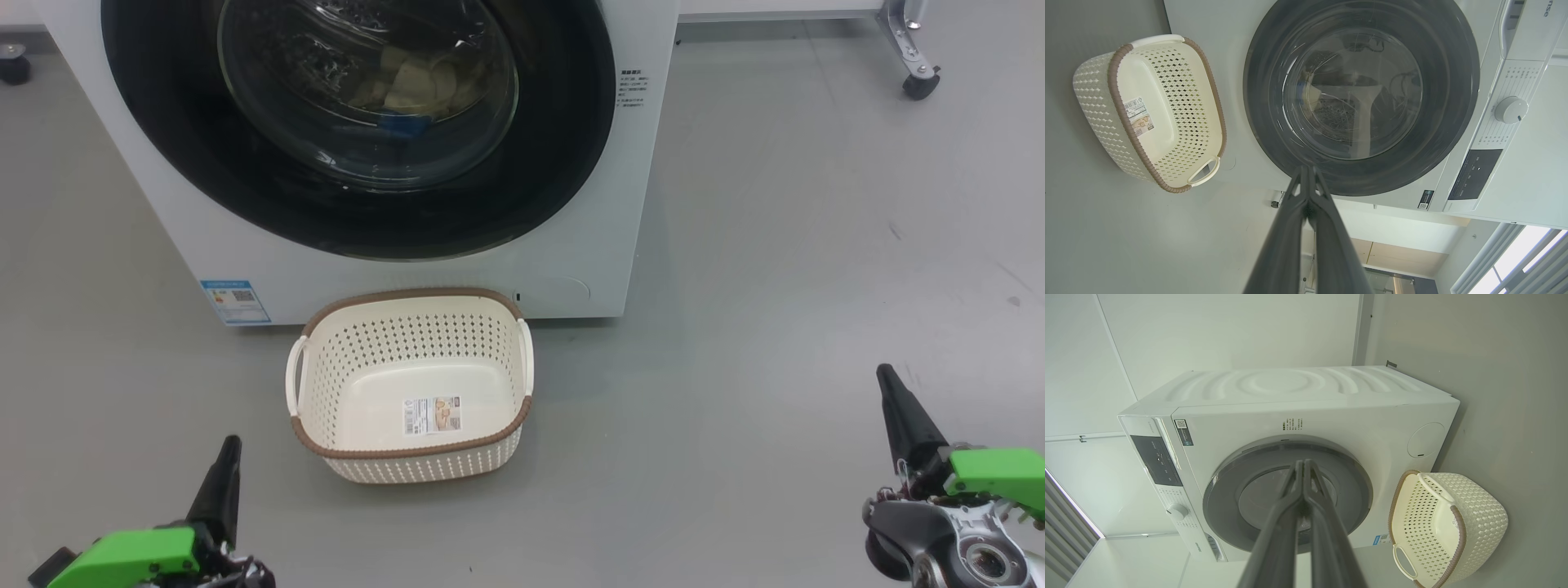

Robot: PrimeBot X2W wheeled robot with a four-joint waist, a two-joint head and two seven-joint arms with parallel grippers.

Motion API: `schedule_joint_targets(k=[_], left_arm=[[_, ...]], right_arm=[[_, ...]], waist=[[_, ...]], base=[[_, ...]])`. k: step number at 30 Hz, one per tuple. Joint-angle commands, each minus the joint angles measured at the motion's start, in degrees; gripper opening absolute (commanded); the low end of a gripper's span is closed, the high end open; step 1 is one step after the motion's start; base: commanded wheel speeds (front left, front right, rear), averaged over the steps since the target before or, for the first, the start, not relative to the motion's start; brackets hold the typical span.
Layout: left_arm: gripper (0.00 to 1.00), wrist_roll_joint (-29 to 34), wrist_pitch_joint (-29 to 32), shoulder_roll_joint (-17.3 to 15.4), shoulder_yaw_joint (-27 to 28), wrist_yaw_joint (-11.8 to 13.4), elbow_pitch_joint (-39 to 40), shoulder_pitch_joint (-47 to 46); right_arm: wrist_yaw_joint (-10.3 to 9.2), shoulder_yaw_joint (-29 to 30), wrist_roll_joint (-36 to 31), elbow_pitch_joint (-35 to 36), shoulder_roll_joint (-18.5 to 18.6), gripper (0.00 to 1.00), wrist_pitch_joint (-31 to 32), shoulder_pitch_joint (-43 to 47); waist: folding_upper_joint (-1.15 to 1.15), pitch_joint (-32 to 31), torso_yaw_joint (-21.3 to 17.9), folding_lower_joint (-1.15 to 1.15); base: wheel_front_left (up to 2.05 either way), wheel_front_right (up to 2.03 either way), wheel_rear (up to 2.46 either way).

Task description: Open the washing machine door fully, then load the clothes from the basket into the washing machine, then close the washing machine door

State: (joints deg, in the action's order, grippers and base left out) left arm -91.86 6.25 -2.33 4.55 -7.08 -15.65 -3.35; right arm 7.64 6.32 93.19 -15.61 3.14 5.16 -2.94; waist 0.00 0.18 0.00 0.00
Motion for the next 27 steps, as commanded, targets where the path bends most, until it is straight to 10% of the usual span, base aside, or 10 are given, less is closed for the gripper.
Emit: schedule_joint_targets(k=[1, 27], left_arm=[[0.0, -0.3, 0.25, -0.54, 1.98, -0.41, 1.59, -2.84], [0.0, -0.3, 0.24, -0.54, 1.97, -0.41, 1.6, -2.84]], right_arm=[[-0.15, -0.8, -0.2, 1.63, 0.48, 0.0, 0.52, -3.15], [-0.15, -0.49, -0.46, 1.62, 0.26, 0.0, 0.78, -3.18]], waist=[[0.0, 0.0, 0.0, 0.0], [0.0, 0.0, 0.0, 0.0]], base=[[0.0, 0.0, 0.0], [0.0, 0.0, 0.0]])
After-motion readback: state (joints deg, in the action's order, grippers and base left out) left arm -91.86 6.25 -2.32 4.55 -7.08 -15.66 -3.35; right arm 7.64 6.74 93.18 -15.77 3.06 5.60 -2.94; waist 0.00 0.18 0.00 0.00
